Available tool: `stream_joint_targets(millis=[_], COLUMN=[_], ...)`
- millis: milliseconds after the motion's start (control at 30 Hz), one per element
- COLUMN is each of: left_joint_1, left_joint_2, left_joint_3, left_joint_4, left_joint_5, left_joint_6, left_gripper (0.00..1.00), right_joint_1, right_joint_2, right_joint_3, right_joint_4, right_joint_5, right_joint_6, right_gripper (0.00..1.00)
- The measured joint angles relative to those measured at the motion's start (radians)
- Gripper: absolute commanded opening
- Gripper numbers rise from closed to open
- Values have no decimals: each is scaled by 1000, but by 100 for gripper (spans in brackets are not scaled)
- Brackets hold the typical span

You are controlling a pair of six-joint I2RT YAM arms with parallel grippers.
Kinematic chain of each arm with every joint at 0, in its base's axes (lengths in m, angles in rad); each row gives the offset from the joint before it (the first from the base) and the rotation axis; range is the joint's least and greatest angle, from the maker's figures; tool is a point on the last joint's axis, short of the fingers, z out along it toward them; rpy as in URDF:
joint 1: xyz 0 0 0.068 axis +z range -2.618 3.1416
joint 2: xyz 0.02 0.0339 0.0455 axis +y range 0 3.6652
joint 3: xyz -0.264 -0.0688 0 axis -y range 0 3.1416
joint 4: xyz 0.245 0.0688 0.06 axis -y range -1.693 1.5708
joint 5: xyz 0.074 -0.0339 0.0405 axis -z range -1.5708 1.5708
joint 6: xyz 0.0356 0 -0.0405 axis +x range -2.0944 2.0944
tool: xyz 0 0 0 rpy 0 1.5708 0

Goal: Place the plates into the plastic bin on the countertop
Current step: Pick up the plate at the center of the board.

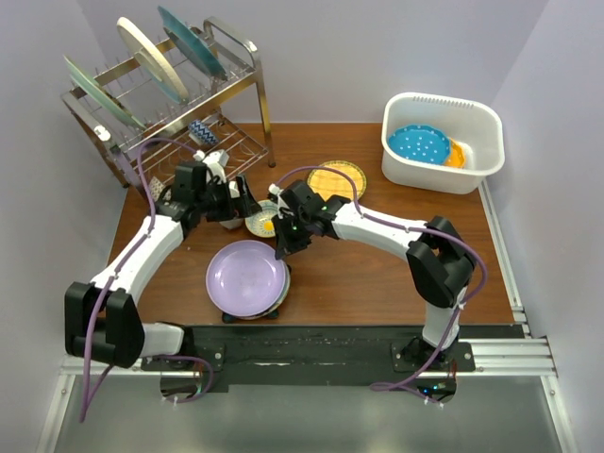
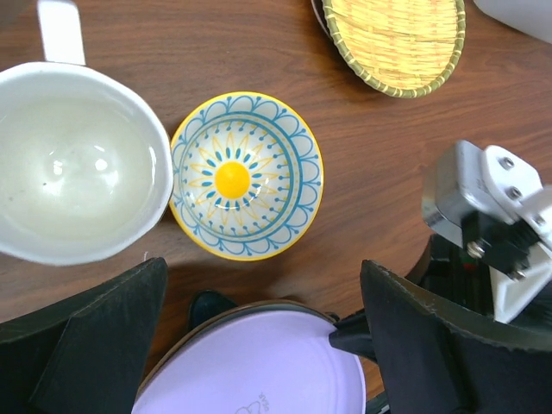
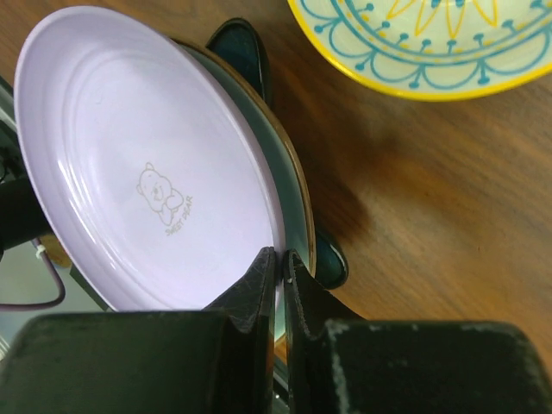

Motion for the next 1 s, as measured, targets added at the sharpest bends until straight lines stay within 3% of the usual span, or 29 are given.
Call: stream_joint_targets(millis=[467,700,1000], left_joint_1=[2,2,2], left_joint_2=[-69,-1,112], left_joint_3=[-35,-35,-32], left_joint_4=[-5,18,90], left_joint_5=[-45,-20,61], left_joint_6=[-1,-2,-18], left_gripper=[98,98,98], right_joint_1=[-12,-51,-178], right_joint_2=[16,12,-105], right_joint_3=[23,21,-99], right_joint_4=[-11,9,53], right_joint_5=[-18,-22,-50], right_joint_6=[-22,-12,31], right_gripper=[0,0,0])
